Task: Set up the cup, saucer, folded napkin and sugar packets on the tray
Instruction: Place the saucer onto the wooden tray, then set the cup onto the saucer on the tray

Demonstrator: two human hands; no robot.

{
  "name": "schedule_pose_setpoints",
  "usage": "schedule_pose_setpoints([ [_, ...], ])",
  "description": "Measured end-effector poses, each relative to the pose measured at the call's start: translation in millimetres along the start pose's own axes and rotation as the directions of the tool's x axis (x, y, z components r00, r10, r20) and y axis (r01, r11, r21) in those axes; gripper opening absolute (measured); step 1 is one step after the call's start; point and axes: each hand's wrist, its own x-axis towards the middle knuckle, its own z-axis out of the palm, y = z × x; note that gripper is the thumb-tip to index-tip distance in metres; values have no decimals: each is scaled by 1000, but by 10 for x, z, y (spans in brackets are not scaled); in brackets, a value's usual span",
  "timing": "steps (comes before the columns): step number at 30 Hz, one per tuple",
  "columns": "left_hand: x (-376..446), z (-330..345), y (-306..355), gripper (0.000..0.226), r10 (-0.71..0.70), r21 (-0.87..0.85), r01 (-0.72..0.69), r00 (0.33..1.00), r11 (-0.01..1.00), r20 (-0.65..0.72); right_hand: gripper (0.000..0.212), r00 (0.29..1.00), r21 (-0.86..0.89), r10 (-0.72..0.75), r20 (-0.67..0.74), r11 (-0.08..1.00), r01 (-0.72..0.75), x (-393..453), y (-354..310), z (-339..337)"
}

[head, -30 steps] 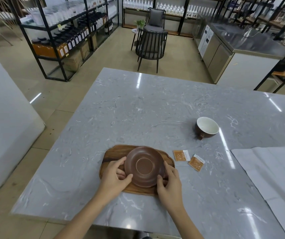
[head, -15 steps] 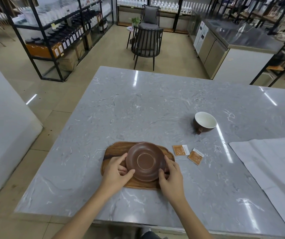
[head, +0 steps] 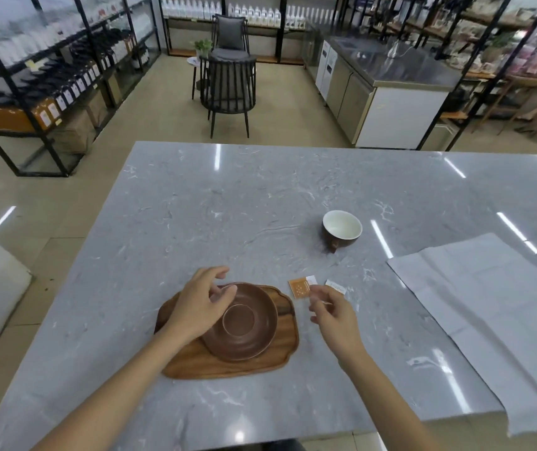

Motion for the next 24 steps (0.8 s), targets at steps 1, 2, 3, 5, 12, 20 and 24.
schedule_pose_setpoints([
  [1, 115, 61, 82, 43, 20, -6, -20, 1000, 1000, 24, 16, 999, 51, 33, -8, 998, -33, 66, -13, -68],
  [2, 231, 131, 172, 43, 37, -12, -36, 998, 999, 47, 15, 998, 97, 66, -14, 993, -64, 134, -24, -135],
  [3, 340, 206, 269, 44, 49, -16, -48, 997, 999, 66, 15, 995, 130, 94, -19, 987, -91, 203, -31, -202],
  [5, 568, 374, 469, 46, 75, -25, -73, 993, 997, 95, 15, 990, 172, 137, -25, 976, -130, 360, -37, -324],
  [12, 1396, 913, 981, 57, 96, 9, -101, 968, 995, 233, 18, 938, 385, 344, 48, 860, -336, 947, -73, -535],
  [20, 2116, 1357, 1226, 69, 26, -52, -8, 932, 999, 363, 26, 855, 534, 450, 256, 672, -514, 1496, -60, -548],
  [24, 2326, 1446, 1225, 78, -55, -284, 229, 858, 931, 511, 33, 806, 552, 448, 387, 587, -592, 1635, -50, -530],
])
